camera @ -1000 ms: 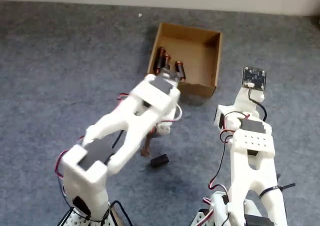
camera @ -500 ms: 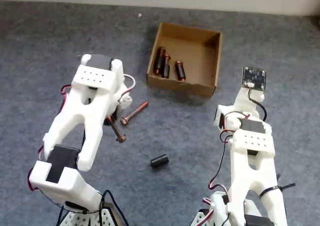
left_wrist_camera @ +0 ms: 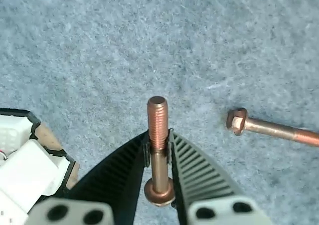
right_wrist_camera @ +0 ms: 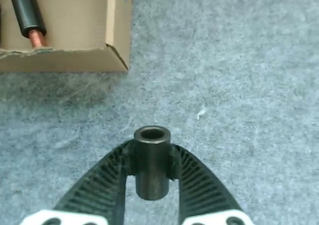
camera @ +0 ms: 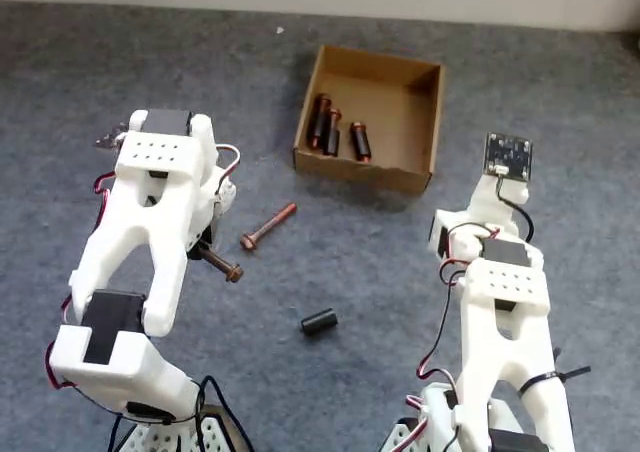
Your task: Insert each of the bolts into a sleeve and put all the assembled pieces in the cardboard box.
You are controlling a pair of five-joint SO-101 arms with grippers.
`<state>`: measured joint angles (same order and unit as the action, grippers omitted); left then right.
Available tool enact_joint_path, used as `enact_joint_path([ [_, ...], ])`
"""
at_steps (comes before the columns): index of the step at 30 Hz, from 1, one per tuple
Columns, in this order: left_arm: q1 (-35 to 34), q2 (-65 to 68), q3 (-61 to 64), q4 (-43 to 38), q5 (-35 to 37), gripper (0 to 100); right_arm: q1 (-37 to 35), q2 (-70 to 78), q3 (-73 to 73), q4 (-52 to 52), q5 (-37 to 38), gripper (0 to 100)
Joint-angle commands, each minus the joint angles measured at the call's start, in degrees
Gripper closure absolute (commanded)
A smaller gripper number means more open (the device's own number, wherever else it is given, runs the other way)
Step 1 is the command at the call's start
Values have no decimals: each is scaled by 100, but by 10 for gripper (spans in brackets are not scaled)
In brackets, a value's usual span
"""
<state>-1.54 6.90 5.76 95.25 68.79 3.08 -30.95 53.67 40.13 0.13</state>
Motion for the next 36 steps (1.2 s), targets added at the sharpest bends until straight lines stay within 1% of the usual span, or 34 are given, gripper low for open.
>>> enact_joint_path([
  [1,-66,-277,57,70,44,787,57,-224,-57,-180,-9,994],
  [3,-48,-277,119,70,44,716,57,-224,-57,-180,-9,994],
  [4,-40,-277,154,70,44,698,57,-224,-57,-180,-9,994],
  [9,-57,-303,233,70,0,684,57,-224,-57,-180,-9,994],
  [10,-66,-330,224,79,-167,684,57,-224,-57,-180,-9,994],
  [11,-66,-330,207,79,-484,684,57,-224,-57,-180,-9,994],
  [16,-75,-338,189,105,-2954,684,57,-224,-57,-180,-9,994],
  [17,-75,-338,189,105,-3534,684,57,-224,-57,-189,-9,994],
  [19,-75,-338,189,105,-4958,691,57,-224,-57,-189,-9,994],
  [21,-84,-338,180,70,-6347,750,57,-224,-57,-189,-9,994],
  [25,-75,-286,-163,18,-8888,974,57,-224,-57,-189,-9,994],
  [26,-75,-286,-242,70,-9495,1000,57,-224,-57,-189,-9,994],
  [27,-84,-312,-259,105,-10075,981,57,-224,-57,-189,-9,994],
  [30,-277,-330,-303,193,-11420,966,57,-224,-57,-189,-9,994],
  [33,-321,-330,-251,193,-12501,966,57,-224,-57,-189,-9,994],
  [34,-321,-330,-251,193,-12712,964,57,-224,-57,-189,-9,994],
  [36,-321,-338,-251,193,-12853,958,57,-224,-57,-189,-9,994],
])
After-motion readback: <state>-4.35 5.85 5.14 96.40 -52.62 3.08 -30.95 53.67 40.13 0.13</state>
